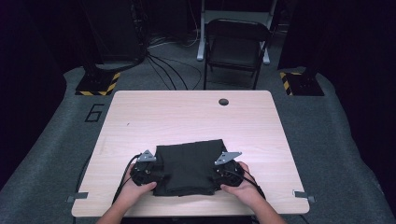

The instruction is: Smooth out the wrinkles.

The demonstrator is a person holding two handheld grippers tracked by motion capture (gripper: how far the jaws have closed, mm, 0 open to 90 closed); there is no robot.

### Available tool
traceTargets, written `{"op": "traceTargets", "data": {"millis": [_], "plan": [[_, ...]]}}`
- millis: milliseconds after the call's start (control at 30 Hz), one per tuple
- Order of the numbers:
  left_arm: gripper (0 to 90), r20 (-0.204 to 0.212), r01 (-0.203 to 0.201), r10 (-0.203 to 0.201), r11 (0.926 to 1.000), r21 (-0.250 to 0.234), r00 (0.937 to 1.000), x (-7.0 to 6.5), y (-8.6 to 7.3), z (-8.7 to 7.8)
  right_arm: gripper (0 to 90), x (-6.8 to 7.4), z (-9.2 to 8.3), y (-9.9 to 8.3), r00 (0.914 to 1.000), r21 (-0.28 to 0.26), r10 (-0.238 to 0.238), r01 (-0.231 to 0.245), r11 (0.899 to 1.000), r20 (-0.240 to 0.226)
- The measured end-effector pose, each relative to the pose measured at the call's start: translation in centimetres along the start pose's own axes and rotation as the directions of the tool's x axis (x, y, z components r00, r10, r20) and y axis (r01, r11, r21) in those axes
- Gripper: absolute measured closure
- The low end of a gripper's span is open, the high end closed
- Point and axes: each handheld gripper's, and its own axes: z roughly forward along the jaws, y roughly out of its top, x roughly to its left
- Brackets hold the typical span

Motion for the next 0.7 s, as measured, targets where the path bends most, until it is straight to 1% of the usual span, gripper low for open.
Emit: {"op": "traceTargets", "data": {"millis": [33,67,100,133,167,233,400,433,500,533,633,700], "plan": [[41.7,-0.004,-0.006,0.006,1.0000,-0.005,1.0000,0.1,0.0,0.1,53.2,0.1,0.2,-0.1,1.0000,0.001,0.000,0.000,1.000,0.002],[41.7,-0.002,0.001,-0.001,1.0000,-0.007,1.0000,0.1,0.0,0.2,53.2,0.1,0.2,-0.2,1.0000,0.004,-0.003,0.003,1.000,0.002],[41.7,0.002,-0.002,0.002,1.0000,0.002,1.0000,0.2,0.1,0.2,53.2,0.1,0.2,-0.2,1.0000,0.005,0.001,-0.001,1.000,-0.001],[41.7,0.002,0.008,-0.008,1.0000,-0.001,1.0000,0.2,0.1,0.2,53.2,0.0,0.2,-0.2,1.0000,0.000,-0.009,0.009,1.000,-0.001],[41.7,0.004,0.003,-0.003,1.0000,0.000,1.0000,0.2,0.1,0.3,53.2,0.0,0.3,-0.3,1.0000,-0.005,0.006,-0.006,1.000,0.002],[41.7,0.003,0.002,-0.002,1.0000,0.000,1.0000,0.3,0.1,0.3,53.1,-0.1,0.3,-0.4,0.9999,-0.007,0.003,-0.003,1.000,-0.011],[42.0,-0.010,0.015,-0.015,0.9998,-0.013,0.9998,0.4,0.2,0.5,53.0,-0.1,0.3,-0.5,1.0000,-0.012,0.008,-0.008,1.000,-0.004],[42.1,-0.010,0.007,-0.008,0.9998,-0.016,0.9999,0.5,0.2,0.6,52.8,-0.1,0.3,-0.5,0.9999,-0.017,0.015,-0.015,1.000,-0.004],[42.6,-0.018,0.009,-0.009,0.9998,-0.018,0.9998,0.6,0.3,0.6,51.6,0.0,0.3,-0.5,0.9997,-0.020,0.025,-0.025,0.999,-0.008],[42.7,-0.022,0.000,0.000,0.9998,-0.021,0.9998,0.7,0.3,0.6,50.9,0.0,0.3,-0.5,0.9995,-0.021,0.031,-0.031,0.999,-0.012],[43.2,-0.019,0.014,-0.014,0.9996,-0.025,0.9997,1.0,0.4,0.7,48.5,0.0,0.3,-0.5,0.9981,-0.031,0.054,-0.055,0.998,-0.028],[43.4,-0.024,0.009,-0.010,0.9995,-0.030,0.9997,1.2,0.5,0.8,47.5,0.1,0.3,-0.5,0.9979,-0.034,0.059,-0.060,0.998,-0.028]]}}
